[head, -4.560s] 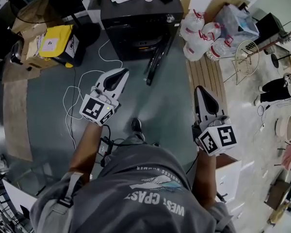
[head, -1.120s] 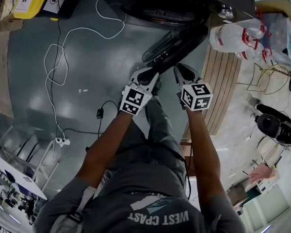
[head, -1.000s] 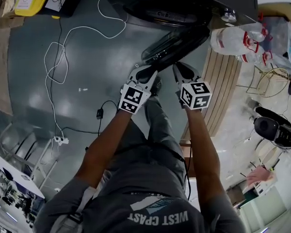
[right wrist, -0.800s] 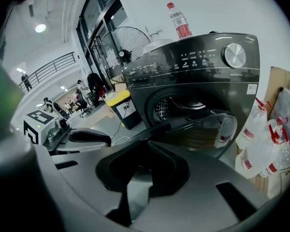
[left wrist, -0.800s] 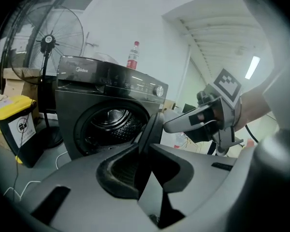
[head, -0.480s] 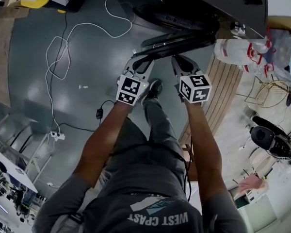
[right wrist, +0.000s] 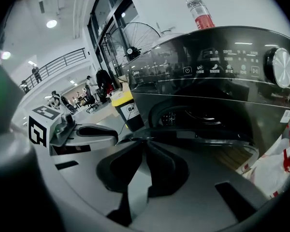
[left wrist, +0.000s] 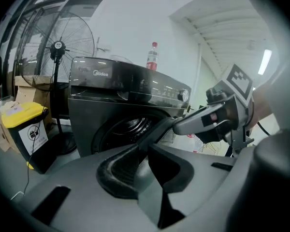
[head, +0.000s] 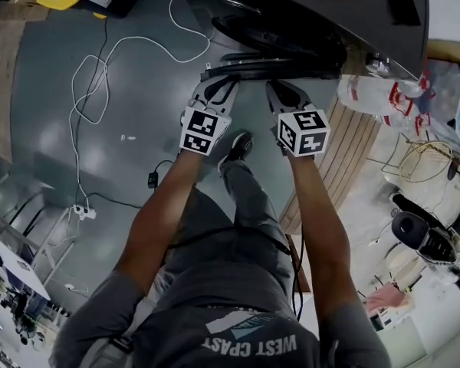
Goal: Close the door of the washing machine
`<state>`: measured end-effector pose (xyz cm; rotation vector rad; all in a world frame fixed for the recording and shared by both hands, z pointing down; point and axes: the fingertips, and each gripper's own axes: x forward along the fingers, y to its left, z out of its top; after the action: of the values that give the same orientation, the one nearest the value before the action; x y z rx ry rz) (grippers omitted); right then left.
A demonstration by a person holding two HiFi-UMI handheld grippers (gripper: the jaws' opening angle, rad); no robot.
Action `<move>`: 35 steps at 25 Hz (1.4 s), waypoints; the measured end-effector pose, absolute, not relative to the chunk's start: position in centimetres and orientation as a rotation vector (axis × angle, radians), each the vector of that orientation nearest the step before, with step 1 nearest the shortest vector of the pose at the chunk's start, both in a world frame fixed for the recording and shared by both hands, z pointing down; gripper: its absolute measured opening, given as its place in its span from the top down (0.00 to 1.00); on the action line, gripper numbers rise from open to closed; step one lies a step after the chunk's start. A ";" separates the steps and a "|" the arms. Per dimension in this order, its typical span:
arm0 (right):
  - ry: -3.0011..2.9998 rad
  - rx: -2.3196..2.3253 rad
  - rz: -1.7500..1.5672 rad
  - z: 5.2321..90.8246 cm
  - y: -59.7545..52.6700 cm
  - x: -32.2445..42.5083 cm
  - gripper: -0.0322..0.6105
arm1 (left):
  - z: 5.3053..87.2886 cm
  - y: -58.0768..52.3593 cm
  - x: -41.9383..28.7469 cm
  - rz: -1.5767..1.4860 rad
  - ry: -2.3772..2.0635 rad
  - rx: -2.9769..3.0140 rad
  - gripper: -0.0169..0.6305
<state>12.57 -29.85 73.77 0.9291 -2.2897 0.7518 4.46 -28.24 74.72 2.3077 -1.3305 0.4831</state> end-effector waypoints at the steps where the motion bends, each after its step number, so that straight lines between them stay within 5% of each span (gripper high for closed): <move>1: -2.292 0.923 0.747 73.9 -30.2 12.5 0.87 | 74.8 -28.7 4.4 0.485 -1.339 2.305 0.86; 35: -2.227 0.950 0.842 77.6 -39.4 12.1 0.90 | 75.6 -38.1 3.5 0.587 -1.418 2.297 0.87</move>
<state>12.09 -39.43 77.61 0.9501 -2.2272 0.8416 3.53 -38.12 75.59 2.2969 -1.4179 0.5870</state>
